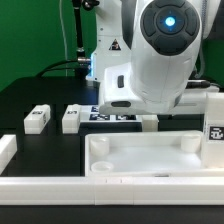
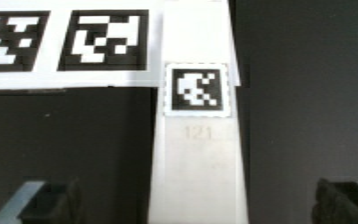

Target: Assemble desk

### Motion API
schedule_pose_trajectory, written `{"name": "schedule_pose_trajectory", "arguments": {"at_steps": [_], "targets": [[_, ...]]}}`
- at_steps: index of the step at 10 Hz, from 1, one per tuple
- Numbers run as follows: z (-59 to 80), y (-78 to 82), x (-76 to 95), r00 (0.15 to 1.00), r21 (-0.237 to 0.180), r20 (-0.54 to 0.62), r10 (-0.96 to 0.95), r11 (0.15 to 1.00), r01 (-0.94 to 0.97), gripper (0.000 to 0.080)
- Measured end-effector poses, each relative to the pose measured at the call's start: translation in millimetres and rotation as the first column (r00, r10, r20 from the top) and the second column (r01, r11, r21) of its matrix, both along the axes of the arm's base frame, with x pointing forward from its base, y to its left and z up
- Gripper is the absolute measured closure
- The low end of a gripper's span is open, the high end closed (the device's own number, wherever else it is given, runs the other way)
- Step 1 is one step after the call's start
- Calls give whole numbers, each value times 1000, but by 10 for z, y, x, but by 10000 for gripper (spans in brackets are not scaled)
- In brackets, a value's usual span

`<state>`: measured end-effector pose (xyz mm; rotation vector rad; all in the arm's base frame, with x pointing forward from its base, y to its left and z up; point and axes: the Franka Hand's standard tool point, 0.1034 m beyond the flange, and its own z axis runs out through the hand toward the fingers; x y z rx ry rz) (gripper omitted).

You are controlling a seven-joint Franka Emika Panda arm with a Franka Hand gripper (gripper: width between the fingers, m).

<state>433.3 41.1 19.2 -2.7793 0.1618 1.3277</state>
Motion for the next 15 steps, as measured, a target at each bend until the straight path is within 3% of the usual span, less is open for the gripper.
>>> {"name": "schedule_pose_trajectory", "arguments": {"at_steps": [2, 6, 8, 13, 14, 15], "targets": [[-121, 20, -84, 1000, 4, -30, 7, 1000, -6, 151], [-147, 26, -131, 999, 0, -37, 5, 1000, -5, 198], [-148, 23, -130, 999, 0, -36, 4, 1000, -4, 486], [-146, 20, -129, 999, 1, -36, 4, 1000, -4, 511], [-85, 4, -116, 999, 7, -46, 5, 1000, -5, 511], [214, -74, 0, 997, 28, -73, 4, 1000, -2, 511]]}}
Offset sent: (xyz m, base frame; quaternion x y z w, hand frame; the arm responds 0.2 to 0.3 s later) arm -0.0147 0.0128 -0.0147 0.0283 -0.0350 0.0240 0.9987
